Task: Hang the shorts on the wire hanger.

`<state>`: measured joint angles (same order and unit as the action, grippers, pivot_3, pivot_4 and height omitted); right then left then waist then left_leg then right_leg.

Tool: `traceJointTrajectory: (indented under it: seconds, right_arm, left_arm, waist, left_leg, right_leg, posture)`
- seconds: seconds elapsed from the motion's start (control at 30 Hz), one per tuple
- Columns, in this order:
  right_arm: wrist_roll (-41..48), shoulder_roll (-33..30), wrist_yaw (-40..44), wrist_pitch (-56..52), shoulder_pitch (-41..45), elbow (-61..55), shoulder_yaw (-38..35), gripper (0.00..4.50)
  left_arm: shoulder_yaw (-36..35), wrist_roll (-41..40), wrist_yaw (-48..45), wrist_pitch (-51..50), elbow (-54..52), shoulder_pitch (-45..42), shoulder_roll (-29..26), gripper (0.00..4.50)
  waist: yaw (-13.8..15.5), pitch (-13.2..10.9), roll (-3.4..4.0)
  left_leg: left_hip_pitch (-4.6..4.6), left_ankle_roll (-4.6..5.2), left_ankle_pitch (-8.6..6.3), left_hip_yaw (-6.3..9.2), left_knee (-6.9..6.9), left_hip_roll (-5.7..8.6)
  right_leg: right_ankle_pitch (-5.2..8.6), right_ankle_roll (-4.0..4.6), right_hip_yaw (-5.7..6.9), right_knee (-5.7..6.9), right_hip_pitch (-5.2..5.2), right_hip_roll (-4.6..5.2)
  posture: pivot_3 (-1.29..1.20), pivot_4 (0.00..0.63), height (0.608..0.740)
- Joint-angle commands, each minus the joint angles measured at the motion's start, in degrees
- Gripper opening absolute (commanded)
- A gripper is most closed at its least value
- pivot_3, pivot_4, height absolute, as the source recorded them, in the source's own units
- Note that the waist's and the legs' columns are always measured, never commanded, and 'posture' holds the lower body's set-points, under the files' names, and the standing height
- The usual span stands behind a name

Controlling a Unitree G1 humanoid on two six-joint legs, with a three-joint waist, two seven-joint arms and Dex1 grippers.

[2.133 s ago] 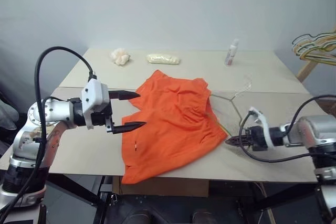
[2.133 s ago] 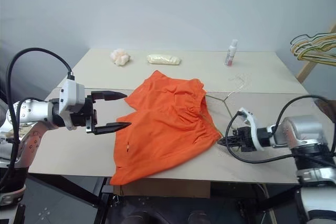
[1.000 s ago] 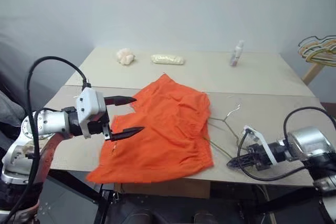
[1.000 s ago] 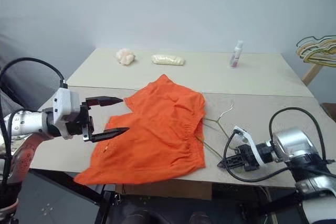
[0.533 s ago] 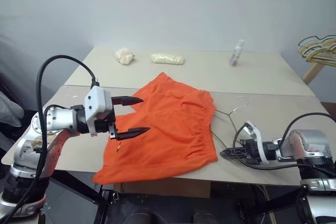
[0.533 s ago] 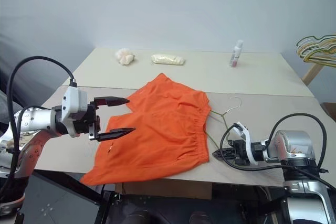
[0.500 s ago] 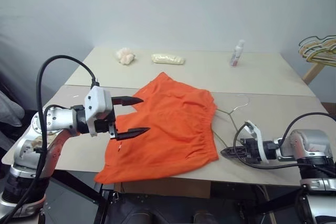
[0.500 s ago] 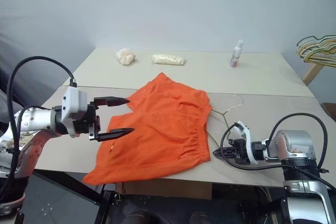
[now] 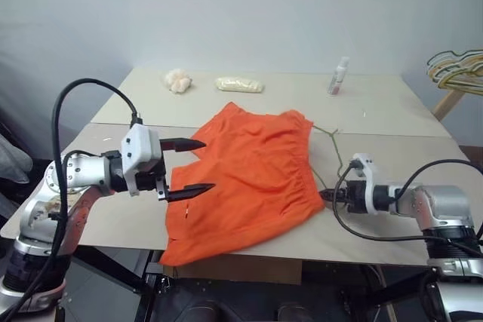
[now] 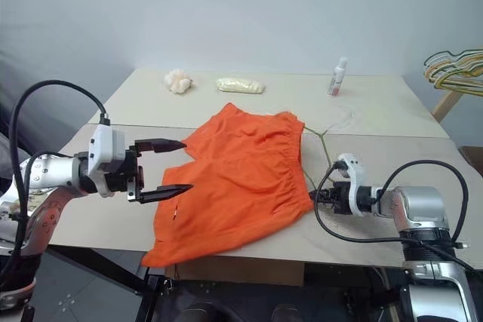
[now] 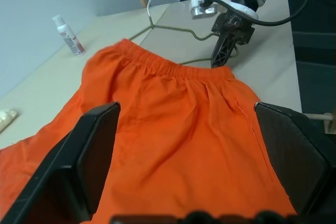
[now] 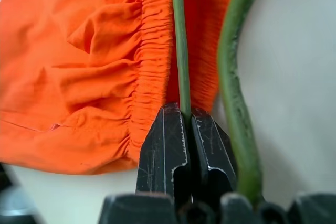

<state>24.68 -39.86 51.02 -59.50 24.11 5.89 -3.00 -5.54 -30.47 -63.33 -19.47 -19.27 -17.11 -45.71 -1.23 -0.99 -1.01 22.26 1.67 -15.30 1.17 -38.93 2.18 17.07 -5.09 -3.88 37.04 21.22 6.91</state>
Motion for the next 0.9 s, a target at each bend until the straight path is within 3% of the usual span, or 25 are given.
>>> traceJointTrajectory:
  seconds: [0.03, 0.27, 0.5, 0.73, 0.9]
  right_arm:
    - [-1.92, -1.54, -0.46, 6.98, 3.38, -5.74, 0.59, 0.00]
    - [-11.07, -5.18, 3.78, 15.99, 13.78, -10.37, 13.77, 0.00]
    - [-12.18, -7.87, 12.21, 12.26, 20.96, -16.13, 22.51, 0.00]
    - [-11.61, -7.58, 15.81, 5.03, 27.20, -16.73, 26.61, 0.00]
    - [-11.97, -7.03, 16.86, 2.48, 30.58, -14.63, 28.26, 0.00]
  left_arm:
    - [-0.38, 1.35, -0.64, 2.85, 2.79, -4.22, -0.29, 4.44]
    - [1.48, 7.25, -4.42, 11.61, 19.93, -20.14, -0.34, 4.44]
    - [3.87, 13.02, -12.14, 23.41, 38.45, -35.12, -0.91, 4.44]
    - [11.43, 18.49, -26.52, 34.60, 52.97, -43.04, 1.22, 4.44]
    - [17.01, 18.63, -29.17, 37.43, 56.89, -44.80, 3.00, 4.44]
  waist:
    - [-0.04, 0.00, 0.00]
    - [-1.76, -0.02, 0.01]
    - [-4.19, -0.02, 0.01]
    - [-6.21, -0.03, 0.01]
    - [-8.45, -0.03, 0.01]
  left_leg:
    - [-0.01, 0.00, 0.00, 0.00, 0.00, -0.01]
    - [0.00, -0.02, 0.01, 0.00, 0.00, 0.00]
    - [0.11, -0.02, 0.02, 0.02, -0.05, 0.02]
    - [0.12, 0.00, 0.02, 0.10, -0.09, 0.02]
    - [0.22, 0.01, 0.01, 0.17, -0.12, 0.01]
  right_leg:
    - [0.00, 0.00, 0.00, -0.01, -0.01, -0.02]
    - [0.00, 0.00, 0.02, -0.03, 0.03, -0.05]
    - [0.00, 0.00, 0.04, 0.03, 0.10, -0.04]
    - [0.00, -0.01, 0.10, 0.07, 0.07, -0.04]
    - [0.00, -0.01, 0.11, 0.15, 0.11, -0.03]
  posture:
    - [-0.06, 0.000, 0.740]
    - [-0.11, 0.000, 0.740]
    - [-0.13, 0.000, 0.740]
    - [-0.16, 0.000, 0.740]
    - [-0.19, 0.000, 0.740]
